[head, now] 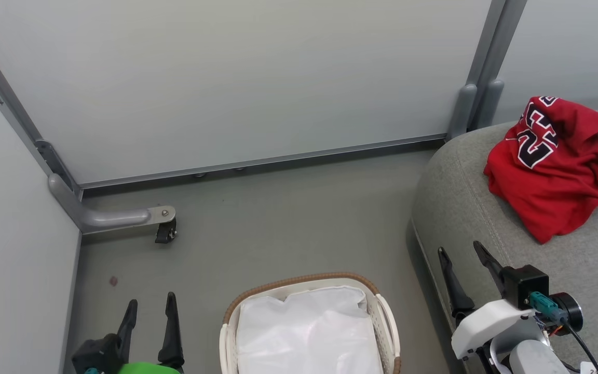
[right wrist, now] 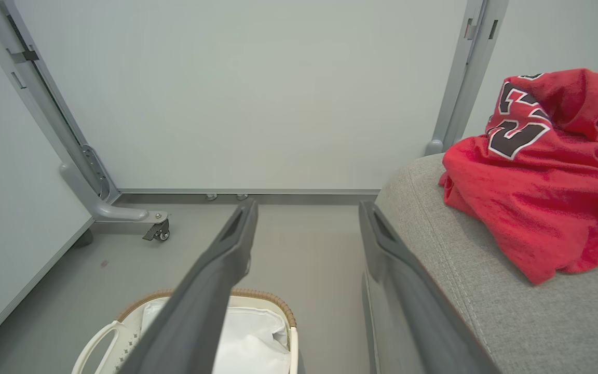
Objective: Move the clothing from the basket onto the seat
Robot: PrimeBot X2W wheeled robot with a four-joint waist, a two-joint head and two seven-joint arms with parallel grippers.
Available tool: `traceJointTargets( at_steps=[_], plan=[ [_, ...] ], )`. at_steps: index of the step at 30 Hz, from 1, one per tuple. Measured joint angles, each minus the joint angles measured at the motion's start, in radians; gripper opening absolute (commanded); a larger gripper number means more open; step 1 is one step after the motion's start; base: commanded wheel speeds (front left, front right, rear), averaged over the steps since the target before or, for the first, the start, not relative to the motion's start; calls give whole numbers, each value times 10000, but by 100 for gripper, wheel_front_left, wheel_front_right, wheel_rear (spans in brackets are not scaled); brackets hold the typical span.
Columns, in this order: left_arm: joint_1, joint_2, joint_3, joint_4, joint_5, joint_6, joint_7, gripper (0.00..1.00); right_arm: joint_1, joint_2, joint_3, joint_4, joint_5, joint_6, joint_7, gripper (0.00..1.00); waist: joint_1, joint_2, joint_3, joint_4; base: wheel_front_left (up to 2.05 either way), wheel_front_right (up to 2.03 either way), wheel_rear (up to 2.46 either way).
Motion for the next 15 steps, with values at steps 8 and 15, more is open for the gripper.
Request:
traceJointTargets(
  at_steps=[8,15],
  plan=[
    [39,-40,-10,441,-602,58,199,0,299,81,-29,418,571,0,228,0,1,0,13,9,0,0,0],
    [18,-40,167,360,-1753,42,531,0,299,79,-188,226,1933,0,545,0,0,0,29,1,0,0,0]
  ],
)
